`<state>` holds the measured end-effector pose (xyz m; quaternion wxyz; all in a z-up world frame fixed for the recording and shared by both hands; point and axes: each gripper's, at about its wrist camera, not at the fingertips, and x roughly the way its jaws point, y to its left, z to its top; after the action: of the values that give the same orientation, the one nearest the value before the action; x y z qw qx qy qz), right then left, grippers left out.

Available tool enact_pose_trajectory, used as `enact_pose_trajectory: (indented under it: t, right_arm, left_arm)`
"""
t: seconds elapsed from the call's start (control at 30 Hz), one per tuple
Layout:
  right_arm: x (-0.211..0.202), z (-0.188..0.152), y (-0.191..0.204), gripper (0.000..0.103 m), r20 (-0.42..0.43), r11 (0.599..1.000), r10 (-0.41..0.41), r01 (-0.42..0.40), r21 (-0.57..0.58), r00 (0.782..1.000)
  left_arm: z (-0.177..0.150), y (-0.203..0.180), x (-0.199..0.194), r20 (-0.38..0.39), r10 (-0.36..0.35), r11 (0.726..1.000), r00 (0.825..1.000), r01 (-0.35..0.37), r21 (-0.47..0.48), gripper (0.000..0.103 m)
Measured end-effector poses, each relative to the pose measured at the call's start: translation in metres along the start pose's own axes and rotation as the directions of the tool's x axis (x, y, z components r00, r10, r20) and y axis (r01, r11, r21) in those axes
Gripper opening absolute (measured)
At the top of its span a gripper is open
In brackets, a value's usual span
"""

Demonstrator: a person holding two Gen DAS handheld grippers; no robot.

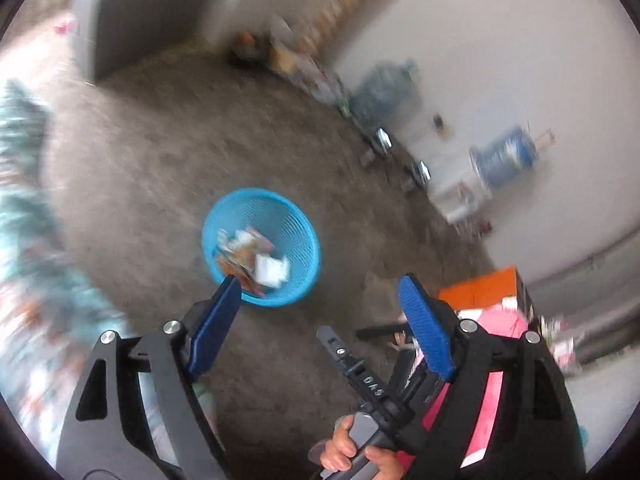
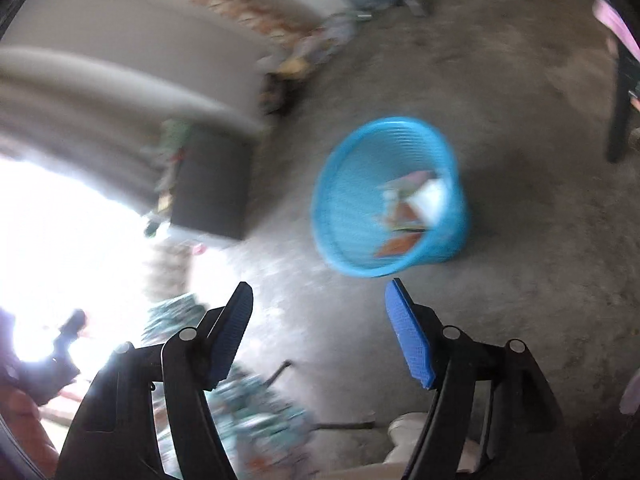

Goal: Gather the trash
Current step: 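Swing both open tools back over the bed, then close the right tool on the green chip bag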

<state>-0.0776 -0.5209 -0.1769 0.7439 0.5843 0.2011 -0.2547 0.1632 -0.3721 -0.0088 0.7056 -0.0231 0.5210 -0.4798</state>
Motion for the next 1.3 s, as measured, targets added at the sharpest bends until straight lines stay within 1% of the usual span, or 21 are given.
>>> enact_pose_trajectory:
  t: [0.07,0.13,0.2,0.3,0.33,0.37,0.4,0.43,0.47,0.53,0.57,0.63,0.7,0.73,0.8,0.83,0.9,0.97,1.07,1.17,1.3]
  right_arm:
    - [-0.005,-0.006,0.03,0.067,-0.025,0.996,0.049,-0.051,-0.071,0.998]
    - [-0.015,-0.018,0.066,0.067,-0.064,0.979,0.119,-0.128,-0.156,0.991]
    - [-0.024,-0.031,0.091,0.067,-0.112,0.959,0.173,-0.193,-0.209,0.979]
    - [-0.037,-0.06,0.133,0.067,-0.213,0.911,0.236,-0.292,-0.291,0.948]
    - [-0.041,-0.074,0.147,0.067,-0.254,0.892,0.241,-0.317,-0.322,0.937]
    - [-0.042,-0.083,0.155,0.067,-0.28,0.88,0.24,-0.331,-0.342,0.929]
    - [-0.042,-0.099,0.166,0.067,-0.321,0.86,0.24,-0.354,-0.368,0.916]
    - [-0.04,-0.118,0.179,0.067,-0.375,0.837,0.242,-0.388,-0.386,0.895]
    - [-0.036,-0.134,0.187,0.067,-0.425,0.822,0.243,-0.418,-0.387,0.872]
    - [-0.029,-0.164,0.202,0.067,-0.514,0.8,0.235,-0.465,-0.379,0.825]
    - [-0.024,-0.187,0.21,0.067,-0.576,0.786,0.214,-0.489,-0.377,0.789]
    - [-0.019,-0.217,0.219,0.067,-0.643,0.77,0.187,-0.517,-0.374,0.743]
    - [-0.012,-0.253,0.226,0.067,-0.708,0.766,0.142,-0.53,-0.364,0.692]
    - [-0.009,-0.269,0.229,0.065,-0.736,0.768,0.123,-0.534,-0.355,0.666]
    - [-0.003,-0.289,0.227,0.062,-0.765,0.773,0.093,-0.53,-0.348,0.637]
    - [0.001,-0.299,0.229,0.06,-0.769,0.777,0.071,-0.519,-0.357,0.635]
    - [0.005,-0.309,0.233,0.058,-0.758,0.777,0.052,-0.504,-0.378,0.65]
    - [0.015,-0.311,0.241,0.056,-0.754,0.782,0.053,-0.496,-0.377,0.655]
    - [0.024,-0.318,0.251,0.05,-0.758,0.79,0.057,-0.493,-0.364,0.65]
    - [0.039,-0.33,0.259,0.04,-0.764,0.789,0.036,-0.487,-0.374,0.644]
    - [0.051,-0.347,0.265,0.014,-0.771,0.787,0.014,-0.483,-0.385,0.637]
  left_arm:
    - [-0.012,0.01,-0.044,0.091,0.024,0.999,0.996,-0.022,-0.023,0.077]
    - [-0.029,0.02,-0.098,0.187,0.041,0.999,0.982,-0.037,-0.023,0.077]
    - [-0.048,0.032,-0.145,0.265,0.093,0.996,0.96,-0.093,-0.012,0.077]
    - [-0.08,0.061,-0.211,0.357,0.201,0.979,0.912,-0.202,-0.037,0.08]
    - [-0.09,0.071,-0.229,0.376,0.235,0.971,0.896,-0.23,-0.06,0.08]
    - [-0.106,0.088,-0.252,0.397,0.288,0.957,0.871,-0.268,-0.107,0.08]
    - [-0.117,0.101,-0.267,0.406,0.321,0.947,0.855,-0.288,-0.142,0.08]
    - [-0.133,0.119,-0.286,0.418,0.367,0.93,0.831,-0.312,-0.195,0.08]
    - [-0.145,0.13,-0.297,0.424,0.401,0.915,0.812,-0.329,-0.233,0.08]
    - [-0.182,0.163,-0.328,0.418,0.503,0.858,0.757,-0.378,-0.349,0.08]
    - [-0.194,0.176,-0.339,0.408,0.529,0.839,0.744,-0.386,-0.383,0.08]
    - [-0.23,0.205,-0.363,0.381,0.59,0.784,0.712,-0.392,-0.481,0.08]
    - [-0.253,0.224,-0.377,0.372,0.614,0.752,0.696,-0.374,-0.542,0.08]
    - [-0.264,0.234,-0.383,0.367,0.624,0.737,0.69,-0.364,-0.57,0.08]
    - [-0.281,0.246,-0.39,0.357,0.64,0.714,0.681,-0.354,-0.604,0.08]
    - [-0.285,0.25,-0.39,0.355,0.641,0.71,0.681,-0.351,-0.611,0.08]
    - [-0.293,0.258,-0.392,0.353,0.635,0.711,0.687,-0.341,-0.615,0.08]
    - [-0.299,0.259,-0.391,0.357,0.627,0.717,0.693,-0.333,-0.613,0.08]
    - [-0.305,0.267,-0.387,0.364,0.61,0.729,0.704,-0.318,-0.606,0.08]
    - [-0.304,0.269,-0.382,0.369,0.592,0.742,0.716,-0.307,-0.596,0.08]
    - [-0.305,0.272,-0.375,0.37,0.57,0.756,0.734,-0.291,-0.586,0.08]
